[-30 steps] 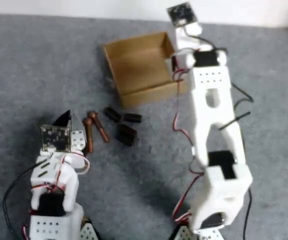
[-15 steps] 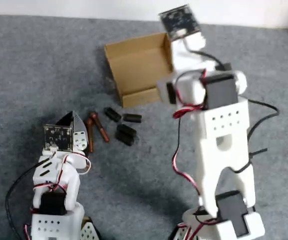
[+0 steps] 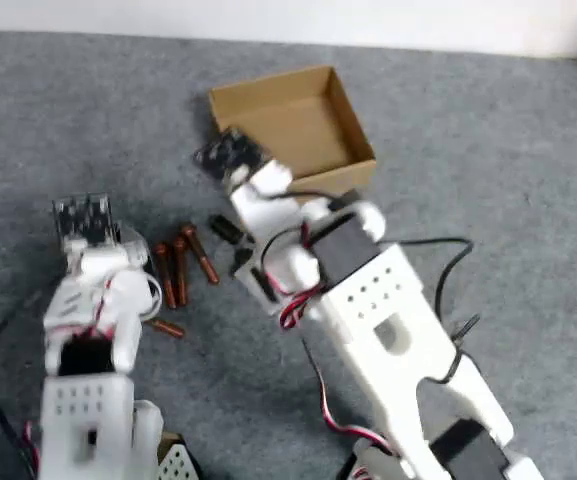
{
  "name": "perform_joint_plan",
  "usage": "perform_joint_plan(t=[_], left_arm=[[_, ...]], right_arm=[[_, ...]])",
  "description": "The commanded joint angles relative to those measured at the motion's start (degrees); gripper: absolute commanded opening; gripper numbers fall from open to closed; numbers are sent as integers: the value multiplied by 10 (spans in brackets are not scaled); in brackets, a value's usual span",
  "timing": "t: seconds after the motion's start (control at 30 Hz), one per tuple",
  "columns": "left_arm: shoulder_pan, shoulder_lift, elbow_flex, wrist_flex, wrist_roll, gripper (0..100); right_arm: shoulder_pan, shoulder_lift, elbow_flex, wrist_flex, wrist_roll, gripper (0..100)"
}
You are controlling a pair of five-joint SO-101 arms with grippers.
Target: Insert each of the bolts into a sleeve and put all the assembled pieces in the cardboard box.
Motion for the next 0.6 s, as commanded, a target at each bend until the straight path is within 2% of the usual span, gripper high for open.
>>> perform_joint_plan(t=[0.0,0.1,0.2,0.57], left_arm=[[-34,168,-99,-15,6,14],[-62,200,-123,-15,56,17],[-64,187,-115,-15,64,17],[-63,114,-74,-18,64,17]], right_arm=[[-23,-19,153,-151,-4,536],[-29,6,263,-283,0,536],[-29,49,319,-366,35,536],[-26,238,215,-390,91,536]])
